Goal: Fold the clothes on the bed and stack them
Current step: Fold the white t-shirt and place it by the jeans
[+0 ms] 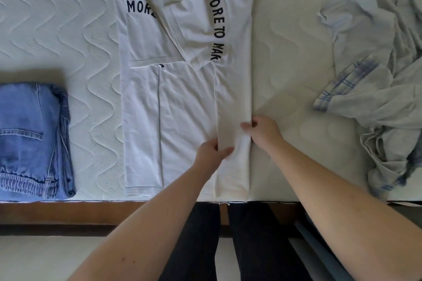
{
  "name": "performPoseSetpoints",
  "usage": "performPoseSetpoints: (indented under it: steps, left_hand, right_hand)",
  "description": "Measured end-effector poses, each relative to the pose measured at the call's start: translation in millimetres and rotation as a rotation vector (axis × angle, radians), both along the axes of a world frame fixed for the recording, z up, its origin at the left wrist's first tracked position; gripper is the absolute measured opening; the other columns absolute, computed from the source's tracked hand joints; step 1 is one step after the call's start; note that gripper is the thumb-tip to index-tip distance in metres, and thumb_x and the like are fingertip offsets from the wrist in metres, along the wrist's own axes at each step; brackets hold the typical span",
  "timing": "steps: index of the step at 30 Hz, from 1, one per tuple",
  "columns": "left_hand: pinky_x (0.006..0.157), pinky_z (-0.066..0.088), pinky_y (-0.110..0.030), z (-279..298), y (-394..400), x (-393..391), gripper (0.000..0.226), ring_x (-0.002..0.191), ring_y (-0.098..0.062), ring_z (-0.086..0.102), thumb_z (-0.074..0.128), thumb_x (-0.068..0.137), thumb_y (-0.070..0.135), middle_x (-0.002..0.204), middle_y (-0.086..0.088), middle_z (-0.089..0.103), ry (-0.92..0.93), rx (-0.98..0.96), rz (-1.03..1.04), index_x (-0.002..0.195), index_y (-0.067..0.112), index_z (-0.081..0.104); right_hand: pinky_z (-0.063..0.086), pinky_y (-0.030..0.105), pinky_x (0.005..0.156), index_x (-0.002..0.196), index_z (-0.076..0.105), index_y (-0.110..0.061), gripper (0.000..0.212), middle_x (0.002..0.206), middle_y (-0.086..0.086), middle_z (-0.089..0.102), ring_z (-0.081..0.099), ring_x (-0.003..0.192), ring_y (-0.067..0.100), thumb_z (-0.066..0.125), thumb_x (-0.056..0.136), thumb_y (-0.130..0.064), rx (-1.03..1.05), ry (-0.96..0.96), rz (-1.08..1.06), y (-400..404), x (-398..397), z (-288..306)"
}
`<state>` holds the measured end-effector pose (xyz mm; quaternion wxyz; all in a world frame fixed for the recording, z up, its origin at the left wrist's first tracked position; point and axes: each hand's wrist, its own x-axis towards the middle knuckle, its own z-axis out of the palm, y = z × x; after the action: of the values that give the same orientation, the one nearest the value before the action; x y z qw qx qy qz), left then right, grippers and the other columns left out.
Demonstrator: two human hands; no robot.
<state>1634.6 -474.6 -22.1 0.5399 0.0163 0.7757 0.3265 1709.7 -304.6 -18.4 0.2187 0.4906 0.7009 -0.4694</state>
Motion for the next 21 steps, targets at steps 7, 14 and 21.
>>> performPoseSetpoints:
  steps: [7, 14, 21]
  left_hand:
    - [0.055, 0.043, -0.013, -0.1, -20.6, 12.3, 0.024, 0.069, -0.003, 0.060, 0.073, 0.086, 0.028, 0.083, 0.010, 0.070, -0.030, -0.037, -0.054, 0.108, 0.017, 0.072]
    - [0.083, 0.059, -0.038, -1.3, -57.4, 35.3, 0.013, 0.089, -0.021, 0.070, 0.074, 0.086, 0.029, 0.091, 0.006, 0.074, -0.087, -0.090, -0.034, 0.098, 0.025, 0.072]
    - [0.079, 0.060, -0.042, 1.4, -76.5, 52.7, 0.026, 0.084, -0.028, 0.071, 0.074, 0.086, 0.027, 0.090, -0.003, 0.074, -0.041, -0.119, -0.114, 0.107, 0.011, 0.073]
  right_hand:
    - [0.052, 0.034, 0.081, 0.102, 0.072, -0.014, 0.026, 0.101, 0.007, 0.074, 0.068, 0.093, 0.026, 0.062, 0.093, -0.036, -0.081, 0.021, -0.078, -37.0, 31.0, 0.6]
    - [0.044, 0.019, 0.063, 0.100, 0.072, -0.016, 0.026, 0.089, -0.002, 0.071, 0.065, 0.078, 0.014, 0.071, 0.086, -0.038, -0.106, -0.045, -0.018, -66.8, 62.7, 1.2]
    - [0.042, 0.026, 0.074, 0.119, 0.067, -0.017, 0.034, 0.114, 0.003, 0.071, 0.065, 0.097, 0.021, 0.067, 0.089, -0.033, -0.129, -0.044, 0.006, -98.0, 90.1, 6.2]
